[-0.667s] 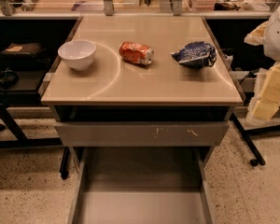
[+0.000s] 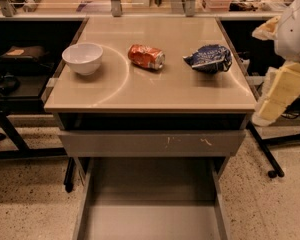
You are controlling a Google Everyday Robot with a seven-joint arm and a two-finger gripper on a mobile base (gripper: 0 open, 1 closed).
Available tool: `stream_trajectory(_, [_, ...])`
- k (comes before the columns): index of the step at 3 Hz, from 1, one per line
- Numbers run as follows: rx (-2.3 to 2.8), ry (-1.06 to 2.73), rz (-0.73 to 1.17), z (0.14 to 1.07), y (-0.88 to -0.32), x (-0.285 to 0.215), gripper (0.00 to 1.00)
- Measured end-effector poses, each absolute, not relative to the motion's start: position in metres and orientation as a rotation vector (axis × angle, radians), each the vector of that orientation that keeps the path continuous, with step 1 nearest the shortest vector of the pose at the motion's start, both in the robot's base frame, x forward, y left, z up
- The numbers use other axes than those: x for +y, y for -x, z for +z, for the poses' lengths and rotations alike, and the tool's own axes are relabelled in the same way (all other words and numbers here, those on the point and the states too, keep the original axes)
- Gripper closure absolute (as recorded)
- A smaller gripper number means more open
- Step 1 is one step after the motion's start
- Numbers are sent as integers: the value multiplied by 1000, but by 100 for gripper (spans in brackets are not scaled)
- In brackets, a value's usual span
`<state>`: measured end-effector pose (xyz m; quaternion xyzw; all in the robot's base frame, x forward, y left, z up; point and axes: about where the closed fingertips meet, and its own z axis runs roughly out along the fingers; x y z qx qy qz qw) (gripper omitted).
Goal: Place coke can into middle drawer
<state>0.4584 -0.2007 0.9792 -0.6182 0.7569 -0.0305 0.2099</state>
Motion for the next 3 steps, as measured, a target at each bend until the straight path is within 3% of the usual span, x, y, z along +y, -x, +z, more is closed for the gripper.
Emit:
stream_trajectory(2, [1817,1744,-19,968,-510,-159,0])
stream_trajectory(3, [1817,1744,-19,968,-510,-159,0])
